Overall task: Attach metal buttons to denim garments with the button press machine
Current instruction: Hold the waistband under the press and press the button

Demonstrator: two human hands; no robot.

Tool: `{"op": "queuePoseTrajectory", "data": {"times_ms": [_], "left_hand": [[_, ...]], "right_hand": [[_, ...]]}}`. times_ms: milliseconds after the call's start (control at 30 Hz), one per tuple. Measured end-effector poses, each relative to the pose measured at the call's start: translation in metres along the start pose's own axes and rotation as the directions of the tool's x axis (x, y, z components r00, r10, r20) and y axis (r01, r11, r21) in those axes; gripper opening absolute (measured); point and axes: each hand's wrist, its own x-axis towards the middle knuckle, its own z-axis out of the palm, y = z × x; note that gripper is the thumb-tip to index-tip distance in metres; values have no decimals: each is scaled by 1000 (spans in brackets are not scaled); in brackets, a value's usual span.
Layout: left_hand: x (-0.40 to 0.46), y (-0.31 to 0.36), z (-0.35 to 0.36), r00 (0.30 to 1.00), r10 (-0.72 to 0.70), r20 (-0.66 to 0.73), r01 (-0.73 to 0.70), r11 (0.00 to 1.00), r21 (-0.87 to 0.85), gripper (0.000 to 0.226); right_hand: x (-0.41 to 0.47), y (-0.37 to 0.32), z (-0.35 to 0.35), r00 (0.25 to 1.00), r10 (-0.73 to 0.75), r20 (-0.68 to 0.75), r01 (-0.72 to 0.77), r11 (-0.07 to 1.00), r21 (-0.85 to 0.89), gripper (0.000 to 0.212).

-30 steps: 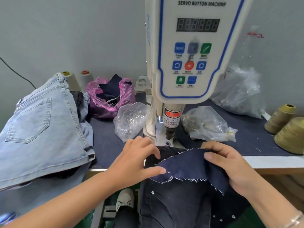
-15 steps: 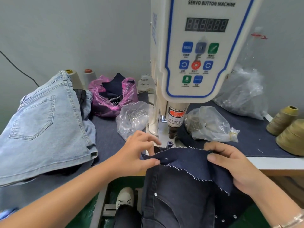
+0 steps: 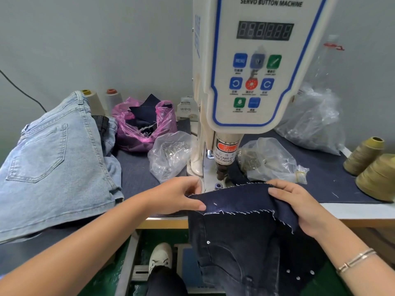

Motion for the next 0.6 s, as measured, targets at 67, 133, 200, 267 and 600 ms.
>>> {"op": "queuePoseTrajectory", "data": {"times_ms": [67, 133, 200, 267, 600], "left_hand": [[5, -3, 2, 999, -41, 28, 42, 999, -12, 25], [9, -4, 1, 996, -60, 65, 61, 998, -8, 20], [9, -5, -5, 992, -80, 100, 83, 996, -18, 33], [8, -6, -10, 988, -72, 135, 83, 993, -79, 33], [17, -8, 5, 999, 41, -20, -44, 731, -681, 8]], "right_hand": [[4, 1, -2, 1000, 27, -3, -27, 1000, -2, 16], [8, 1, -4, 999, 45, 8, -45, 999, -22, 17], [12, -2, -5, 998, 54, 28, -53, 998, -43, 18], [15, -3, -5, 998, 49, 44, -47, 998, -51, 20], [21, 9, 2, 994, -33, -104, 28, 998, -51, 20]]}}
